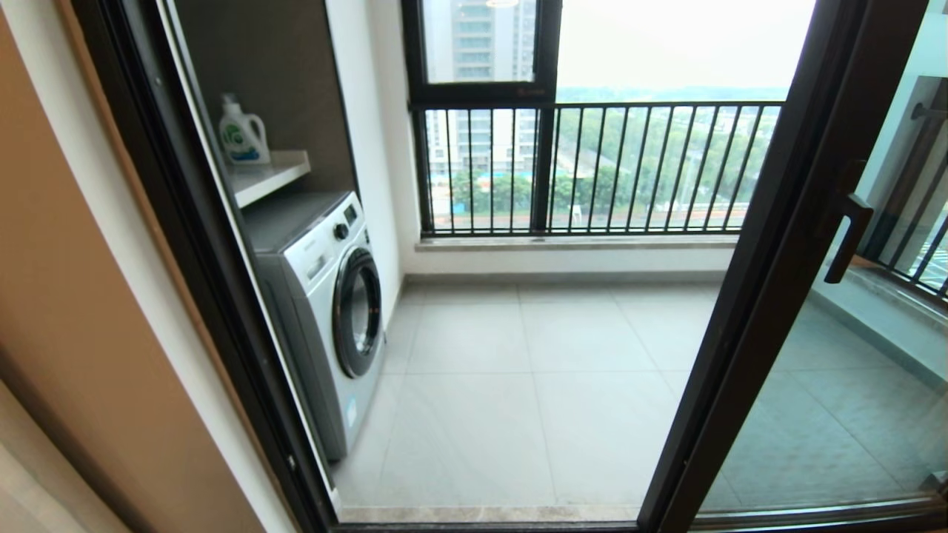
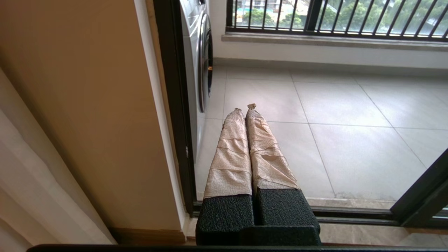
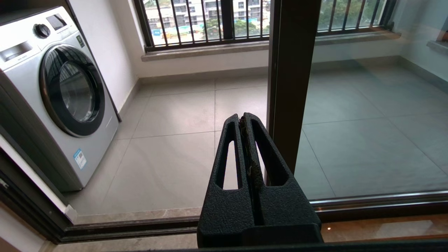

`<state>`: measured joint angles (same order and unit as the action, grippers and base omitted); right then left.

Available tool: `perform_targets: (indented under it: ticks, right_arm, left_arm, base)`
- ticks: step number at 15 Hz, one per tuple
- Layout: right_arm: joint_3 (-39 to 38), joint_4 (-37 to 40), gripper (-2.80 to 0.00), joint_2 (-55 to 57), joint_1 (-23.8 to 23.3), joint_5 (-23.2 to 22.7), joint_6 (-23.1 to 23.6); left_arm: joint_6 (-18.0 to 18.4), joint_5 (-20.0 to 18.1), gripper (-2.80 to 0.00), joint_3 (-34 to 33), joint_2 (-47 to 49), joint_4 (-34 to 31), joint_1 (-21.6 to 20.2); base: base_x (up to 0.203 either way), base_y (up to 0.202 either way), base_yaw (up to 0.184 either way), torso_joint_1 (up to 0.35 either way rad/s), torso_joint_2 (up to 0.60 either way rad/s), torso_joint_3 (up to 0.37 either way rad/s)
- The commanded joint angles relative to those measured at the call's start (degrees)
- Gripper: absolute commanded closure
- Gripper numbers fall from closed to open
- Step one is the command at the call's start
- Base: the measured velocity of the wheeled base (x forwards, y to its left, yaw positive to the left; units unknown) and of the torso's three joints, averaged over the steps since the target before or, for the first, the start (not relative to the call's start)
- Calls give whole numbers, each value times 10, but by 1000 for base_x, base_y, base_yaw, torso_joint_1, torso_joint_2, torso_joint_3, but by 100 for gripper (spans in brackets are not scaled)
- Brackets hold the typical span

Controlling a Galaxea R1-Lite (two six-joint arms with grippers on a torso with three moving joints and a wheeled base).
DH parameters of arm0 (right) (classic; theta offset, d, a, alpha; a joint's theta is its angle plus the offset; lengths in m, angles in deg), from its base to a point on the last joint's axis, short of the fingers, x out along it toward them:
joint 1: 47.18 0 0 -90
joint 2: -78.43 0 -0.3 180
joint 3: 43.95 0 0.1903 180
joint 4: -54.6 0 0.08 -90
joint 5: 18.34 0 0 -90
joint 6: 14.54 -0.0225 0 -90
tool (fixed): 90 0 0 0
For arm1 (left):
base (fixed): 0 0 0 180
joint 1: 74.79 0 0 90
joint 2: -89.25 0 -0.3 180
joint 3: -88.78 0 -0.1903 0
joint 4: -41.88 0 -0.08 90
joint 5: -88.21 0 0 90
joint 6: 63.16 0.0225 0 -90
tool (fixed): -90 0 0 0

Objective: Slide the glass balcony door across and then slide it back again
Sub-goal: Close the slid door

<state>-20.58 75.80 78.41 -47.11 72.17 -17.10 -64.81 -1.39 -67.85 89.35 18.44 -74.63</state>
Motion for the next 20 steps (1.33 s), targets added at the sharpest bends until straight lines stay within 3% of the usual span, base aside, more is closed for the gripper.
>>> perform_targets:
  ticks: [1,9,11,15,18,20]
  right_arm:
    - [-7,0,0,0,0,0,1]
    - [10,3,0,2,-1,1,13]
    - [83,17,0,44,-1,0,11]
    - [260,27,0,253,-2,4,-14]
    - [352,28,0,404,-7,38,-20]
    - [417,28,0,502,-34,62,-22]
  left_arm:
    - [0,0,0,0,0,0,0]
    - [0,0,0,0,0,0,0]
    - [0,0,0,0,0,0,0]
    - [0,0,0,0,0,0,0]
    - [0,0,0,0,0,0,0]
    - [0,0,0,0,0,0,0]
  base:
    - [0,0,0,0,0,0]
    - [0,0,0,0,0,0]
    - [0,0,0,0,0,0]
    - [0,0,0,0,0,0]
    - [0,0,0,0,0,0]
    - [0,0,0,0,0,0]
